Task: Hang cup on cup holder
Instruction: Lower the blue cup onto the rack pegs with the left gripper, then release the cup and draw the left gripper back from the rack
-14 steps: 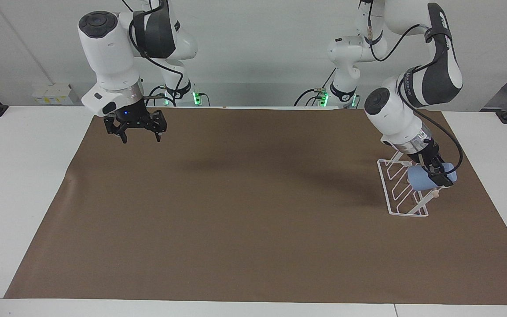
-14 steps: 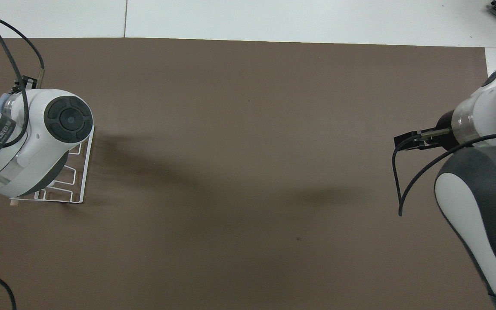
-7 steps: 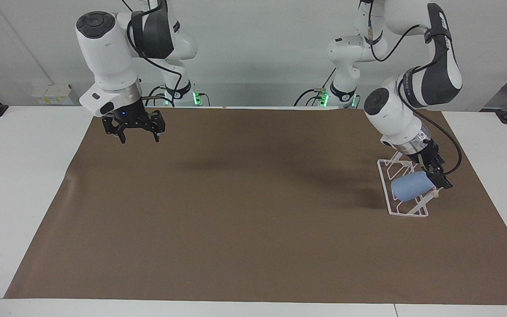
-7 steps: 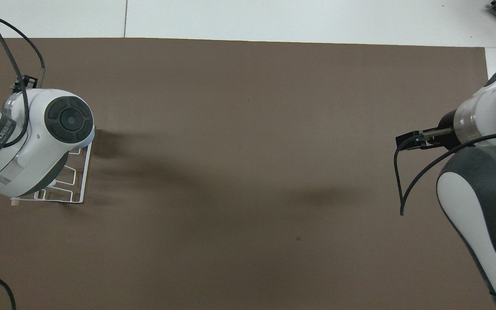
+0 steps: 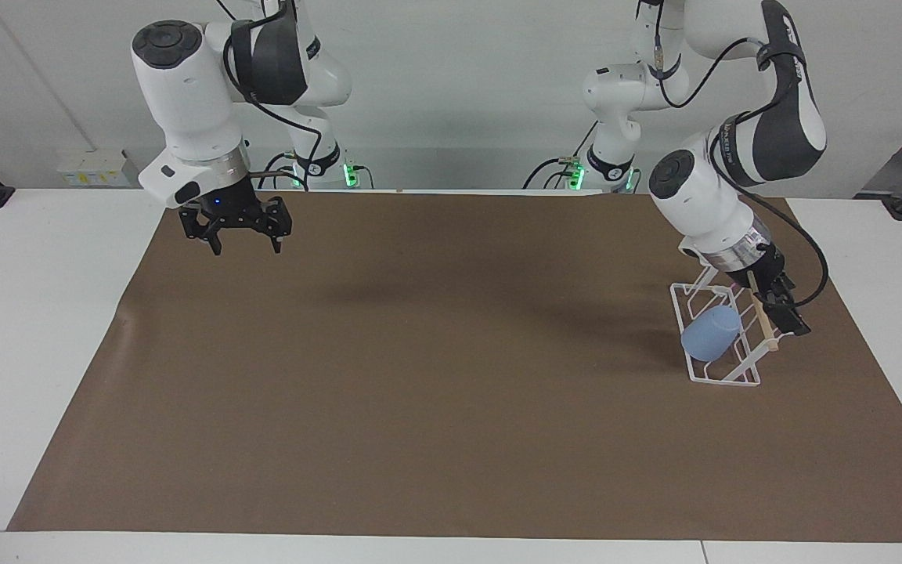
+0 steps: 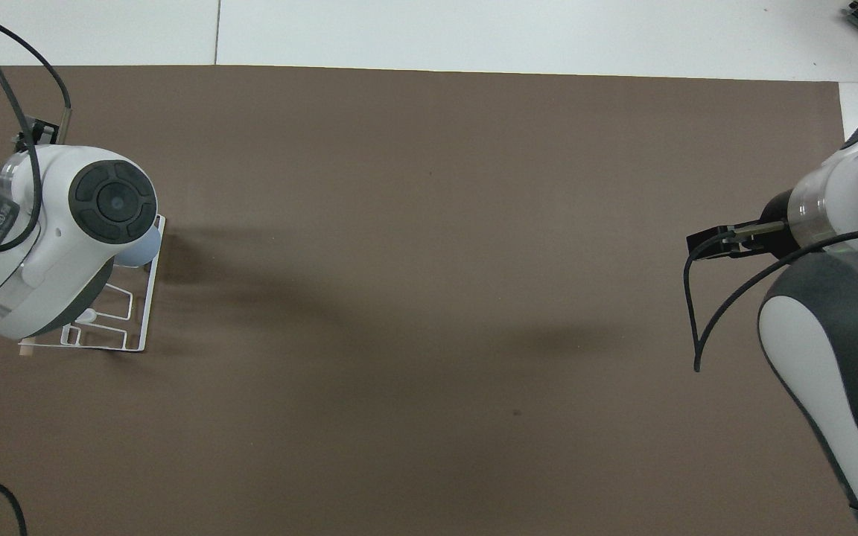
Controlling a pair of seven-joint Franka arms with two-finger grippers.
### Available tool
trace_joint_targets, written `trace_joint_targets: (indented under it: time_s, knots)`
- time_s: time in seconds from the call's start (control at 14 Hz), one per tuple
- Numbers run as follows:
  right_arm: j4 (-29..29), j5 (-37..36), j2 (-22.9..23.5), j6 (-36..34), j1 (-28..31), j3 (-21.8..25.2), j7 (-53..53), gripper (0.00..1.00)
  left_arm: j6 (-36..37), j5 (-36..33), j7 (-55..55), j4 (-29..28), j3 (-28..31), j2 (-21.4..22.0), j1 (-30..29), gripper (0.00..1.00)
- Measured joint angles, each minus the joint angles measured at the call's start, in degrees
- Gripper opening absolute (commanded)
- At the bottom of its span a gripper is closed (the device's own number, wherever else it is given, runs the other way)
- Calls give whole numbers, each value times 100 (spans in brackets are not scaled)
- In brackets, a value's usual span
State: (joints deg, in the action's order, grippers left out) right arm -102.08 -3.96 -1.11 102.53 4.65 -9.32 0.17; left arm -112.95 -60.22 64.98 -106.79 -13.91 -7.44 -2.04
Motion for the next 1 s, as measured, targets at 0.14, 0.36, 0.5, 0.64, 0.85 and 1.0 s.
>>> trace_joint_targets:
  time_s: [0.14,0.36,0.5,0.64,0.85,1.0]
  knots:
    - [0,0,-1,5,7,0,0,100,111,228,-30,162,-41,70,17,100]
    - [1,0,-3,15,21,0,0,100,773,930,-75,630,-130,183,239,100]
    - [2,0,-5,23,22,0,0,100,1289,1669,-142,1102,-142,231,375,100]
    - [2,0,-5,25,22,0,0,100,1737,2241,-470,1424,-141,262,391,100]
    - [2,0,-5,26,22,0,0,100,2270,3068,-1599,1656,-131,278,391,100]
    - [2,0,-5,27,22,0,0,100,2397,3582,-2562,1710,-66,300,381,100]
